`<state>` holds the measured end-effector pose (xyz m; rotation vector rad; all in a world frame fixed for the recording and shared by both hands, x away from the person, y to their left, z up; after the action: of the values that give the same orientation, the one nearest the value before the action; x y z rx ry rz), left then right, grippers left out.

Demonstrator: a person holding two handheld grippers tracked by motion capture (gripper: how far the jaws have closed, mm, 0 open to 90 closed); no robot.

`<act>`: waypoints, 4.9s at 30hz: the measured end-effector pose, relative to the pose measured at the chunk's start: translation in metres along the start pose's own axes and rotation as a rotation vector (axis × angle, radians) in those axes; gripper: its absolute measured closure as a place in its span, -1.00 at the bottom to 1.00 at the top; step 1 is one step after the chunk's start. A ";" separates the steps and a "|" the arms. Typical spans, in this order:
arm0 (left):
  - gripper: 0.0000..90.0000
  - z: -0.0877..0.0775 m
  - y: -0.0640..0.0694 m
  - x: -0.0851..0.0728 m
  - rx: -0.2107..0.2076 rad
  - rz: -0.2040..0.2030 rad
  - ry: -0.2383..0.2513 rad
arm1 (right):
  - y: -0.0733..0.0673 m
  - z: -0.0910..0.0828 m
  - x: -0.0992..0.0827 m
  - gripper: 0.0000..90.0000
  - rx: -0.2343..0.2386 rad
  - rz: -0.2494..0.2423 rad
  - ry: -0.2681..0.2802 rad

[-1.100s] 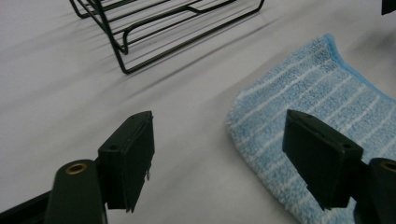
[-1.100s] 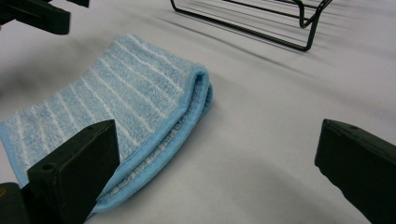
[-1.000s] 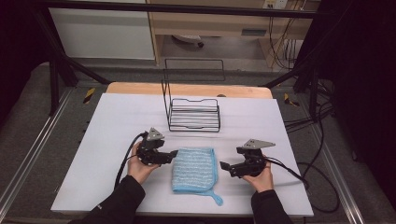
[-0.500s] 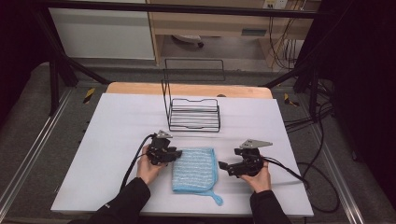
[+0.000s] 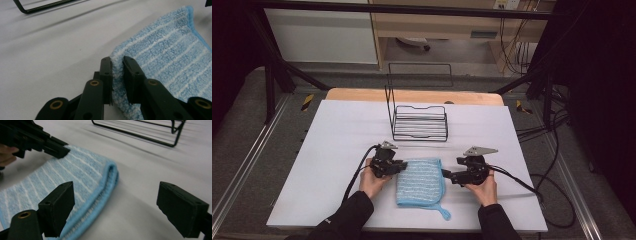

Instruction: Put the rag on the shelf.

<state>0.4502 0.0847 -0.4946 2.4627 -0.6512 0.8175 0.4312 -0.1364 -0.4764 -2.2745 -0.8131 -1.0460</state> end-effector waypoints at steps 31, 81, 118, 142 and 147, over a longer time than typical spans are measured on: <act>0.72 0.001 -0.001 -0.001 -0.004 0.017 0.010 | -0.004 0.051 0.006 0.29 0.003 0.049 -0.106; 0.82 -0.094 0.037 0.045 -0.115 0.101 0.365 | -0.041 -0.033 0.075 0.76 0.054 -0.029 0.212; 0.82 -0.162 0.057 0.114 -0.104 0.154 0.642 | -0.071 -0.091 0.158 0.77 -0.107 -0.183 0.496; 0.82 -0.197 0.061 0.174 -0.081 0.148 0.766 | -0.072 -0.115 0.224 0.77 -0.201 -0.248 0.601; 0.82 -0.204 0.062 0.187 -0.083 0.150 0.782 | -0.071 -0.120 0.238 0.78 -0.207 -0.240 0.627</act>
<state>0.4617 0.0955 -0.2116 1.8023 -0.5464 1.6372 0.4482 -0.0925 -0.2054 -1.8392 -0.7345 -1.8968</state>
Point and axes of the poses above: each handheld gripper's, and its own axes: z roughly forward along the jaws, x roughly out of its top, y roughly to its right, the point moved 7 cm from there along z, roughly forward along the jaws, and after that the axes turned 4 degrees about -z, right-handed, at the moved point
